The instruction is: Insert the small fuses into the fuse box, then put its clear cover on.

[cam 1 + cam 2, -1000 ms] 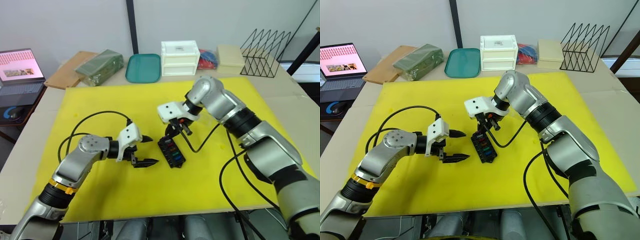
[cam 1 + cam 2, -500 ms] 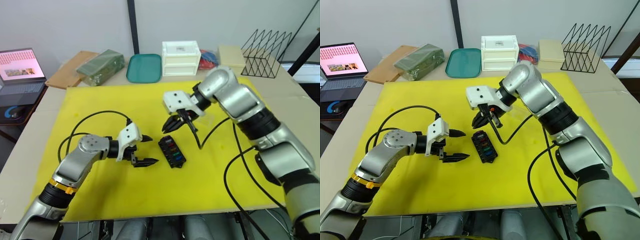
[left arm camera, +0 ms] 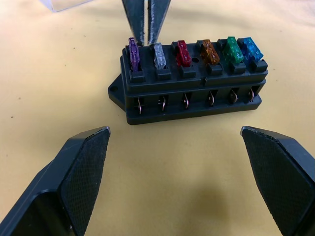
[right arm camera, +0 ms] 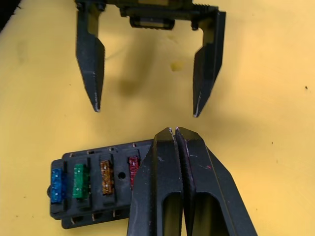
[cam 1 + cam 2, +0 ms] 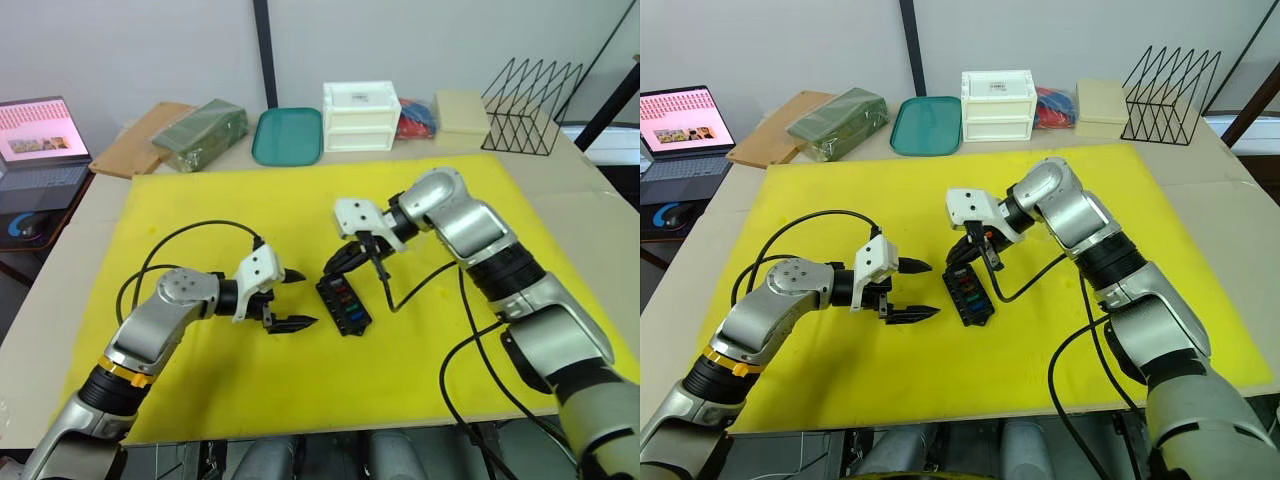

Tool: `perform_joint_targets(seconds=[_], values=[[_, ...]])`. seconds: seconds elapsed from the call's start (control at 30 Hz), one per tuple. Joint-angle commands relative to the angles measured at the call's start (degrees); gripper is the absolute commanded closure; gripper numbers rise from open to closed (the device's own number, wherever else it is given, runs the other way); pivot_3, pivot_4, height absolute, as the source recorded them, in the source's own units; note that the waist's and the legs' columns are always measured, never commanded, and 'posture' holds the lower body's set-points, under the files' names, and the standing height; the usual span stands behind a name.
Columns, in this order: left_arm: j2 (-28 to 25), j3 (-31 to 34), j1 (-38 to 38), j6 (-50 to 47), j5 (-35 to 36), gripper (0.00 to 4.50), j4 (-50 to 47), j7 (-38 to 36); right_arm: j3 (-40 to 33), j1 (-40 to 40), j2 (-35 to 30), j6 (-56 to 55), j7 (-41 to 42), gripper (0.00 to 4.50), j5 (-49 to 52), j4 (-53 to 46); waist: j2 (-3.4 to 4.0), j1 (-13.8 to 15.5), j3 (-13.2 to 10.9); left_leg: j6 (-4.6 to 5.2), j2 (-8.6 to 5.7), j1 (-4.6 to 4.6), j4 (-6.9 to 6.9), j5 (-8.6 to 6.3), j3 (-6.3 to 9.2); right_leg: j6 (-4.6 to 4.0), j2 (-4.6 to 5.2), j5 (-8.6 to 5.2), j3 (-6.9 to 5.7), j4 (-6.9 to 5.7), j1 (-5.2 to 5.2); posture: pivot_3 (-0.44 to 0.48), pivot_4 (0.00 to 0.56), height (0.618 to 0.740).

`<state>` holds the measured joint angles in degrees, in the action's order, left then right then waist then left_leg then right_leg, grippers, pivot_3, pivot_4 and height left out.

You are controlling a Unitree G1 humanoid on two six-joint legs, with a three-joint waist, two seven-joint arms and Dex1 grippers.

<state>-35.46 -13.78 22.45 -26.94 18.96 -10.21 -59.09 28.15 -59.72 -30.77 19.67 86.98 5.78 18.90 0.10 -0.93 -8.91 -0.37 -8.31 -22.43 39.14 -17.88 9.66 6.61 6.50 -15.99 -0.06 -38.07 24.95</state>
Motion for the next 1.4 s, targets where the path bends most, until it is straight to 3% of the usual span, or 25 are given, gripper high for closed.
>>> perform_joint_targets(seconds=[0.03, 0.47, 1.03, 1.23, 1.4], values=[[-0.07, 1.29, 0.28, 0.39, 0.29, 0.00, -1.54, 0.06, -1.74, -1.37, 0.53, -1.28, -0.14, 4.45, -0.66, 1.67, 0.00, -0.04, 0.00, 0.00, 0.00, 0.00, 0.00, 0.00, 0.00, 0.00, 0.00, 0.00, 0.00, 0.00, 0.00, 0.000, 0.150, 0.740], [-0.10, 1.08, 0.10, 0.65, -0.02, 0.00, -1.61, 0.15, -0.51, -0.77, 1.43, -3.67, 0.79, 4.45, -3.45, 8.15, 0.00, -0.04, 0.00, 0.00, 0.00, 0.00, 0.00, 0.00, 0.00, 0.00, 0.00, 0.00, 0.00, 0.00, -0.01, 0.000, 0.150, 0.740], [-0.11, 1.30, -0.19, 0.33, 0.25, 0.00, -2.02, 0.24, -0.70, -1.21, 2.72, -3.85, 2.13, 4.45, -5.61, 9.38, 0.00, -0.03, 0.01, 0.00, 0.00, 0.02, 0.01, 0.00, 0.01, 0.00, 0.00, 0.00, 0.00, 0.00, -0.04, 0.000, 0.150, 0.740], [-0.82, 4.57, -0.86, -2.36, 4.01, 0.00, -4.20, 0.06, -7.35, -0.79, 0.73, 3.78, 1.61, 4.45, 0.37, -1.07, 0.00, -0.06, 0.00, 0.00, 0.00, 0.01, 0.00, 0.00, 0.01, 0.00, 0.00, 0.00, 0.00, 0.00, 0.00, 0.000, 0.150, 0.740], [-3.87, 9.13, -1.79, -5.35, 8.08, 0.00, -6.89, -1.20, -12.34, 4.85, -6.18, 10.62, -0.16, 4.45, 3.91, -15.46, 0.00, 0.29, 0.00, 0.00, 0.00, -0.01, 0.01, 0.00, 0.02, 0.00, 0.01, 0.00, 0.00, 0.01, -0.02, 0.000, 0.150, 0.740]])
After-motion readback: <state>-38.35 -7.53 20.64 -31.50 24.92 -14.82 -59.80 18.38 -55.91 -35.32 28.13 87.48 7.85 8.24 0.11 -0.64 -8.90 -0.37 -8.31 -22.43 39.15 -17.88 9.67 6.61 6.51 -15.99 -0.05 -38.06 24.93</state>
